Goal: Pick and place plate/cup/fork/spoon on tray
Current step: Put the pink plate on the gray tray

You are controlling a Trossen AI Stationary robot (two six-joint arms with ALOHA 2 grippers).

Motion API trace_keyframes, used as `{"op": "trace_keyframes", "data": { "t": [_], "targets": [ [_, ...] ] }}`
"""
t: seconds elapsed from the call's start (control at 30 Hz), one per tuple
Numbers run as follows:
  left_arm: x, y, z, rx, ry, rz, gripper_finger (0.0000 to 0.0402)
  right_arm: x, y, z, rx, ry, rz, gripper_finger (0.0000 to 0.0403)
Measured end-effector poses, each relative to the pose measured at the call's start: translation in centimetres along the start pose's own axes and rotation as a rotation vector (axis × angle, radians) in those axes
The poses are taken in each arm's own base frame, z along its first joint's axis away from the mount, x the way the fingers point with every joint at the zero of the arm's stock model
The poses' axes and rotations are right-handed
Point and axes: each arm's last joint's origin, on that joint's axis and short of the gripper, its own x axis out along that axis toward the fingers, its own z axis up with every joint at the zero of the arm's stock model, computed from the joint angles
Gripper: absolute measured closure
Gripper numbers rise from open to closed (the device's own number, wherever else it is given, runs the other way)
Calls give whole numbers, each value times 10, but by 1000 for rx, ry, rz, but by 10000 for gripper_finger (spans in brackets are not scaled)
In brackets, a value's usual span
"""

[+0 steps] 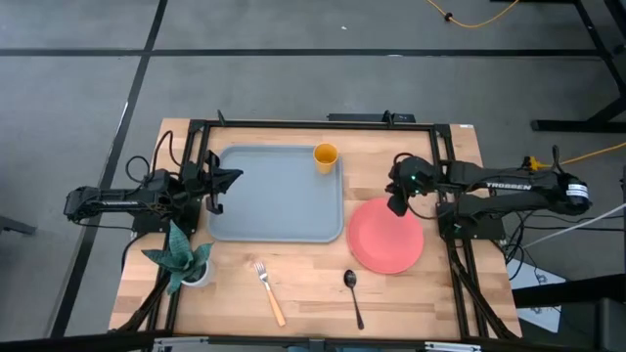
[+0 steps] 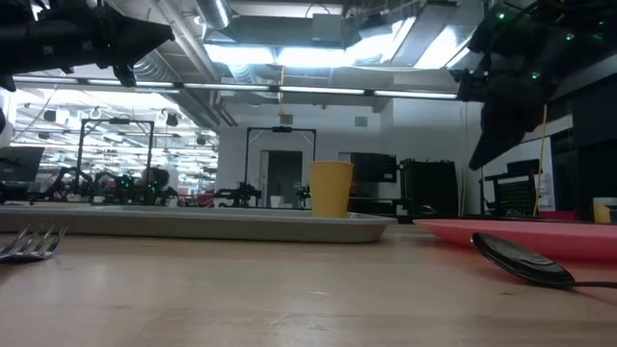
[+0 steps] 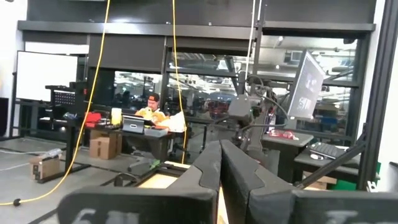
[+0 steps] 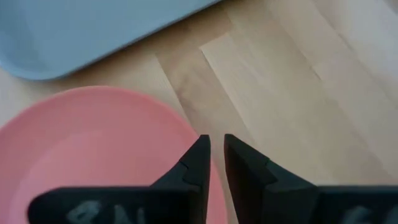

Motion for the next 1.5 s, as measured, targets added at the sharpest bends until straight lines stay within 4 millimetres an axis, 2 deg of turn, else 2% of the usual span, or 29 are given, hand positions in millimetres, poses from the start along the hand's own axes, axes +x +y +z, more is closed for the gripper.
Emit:
{"op": "trace_keyframes", "data": {
  "t": [0.17,0.5,0.8,1.03,1.2,1.5],
  "targets": [
    [0,0,0,-1,0,0,401,-1,1,0,53,5,46,350],
    [0,0,0,-3,0,0,401,-3,11,1,-112,-33,89,349],
    [0,0,0,-34,0,-1,401,-2,7,-2,-38,-6,-20,321],
    [0,0,0,-34,0,-1,401,-2,7,-1,-88,-16,-5,285],
    [0,0,0,-34,0,-1,401,-2,9,1,-111,-36,41,280],
    [0,0,0,-36,0,-1,401,-2,10,4,8,-65,57,280]
  ]
}}
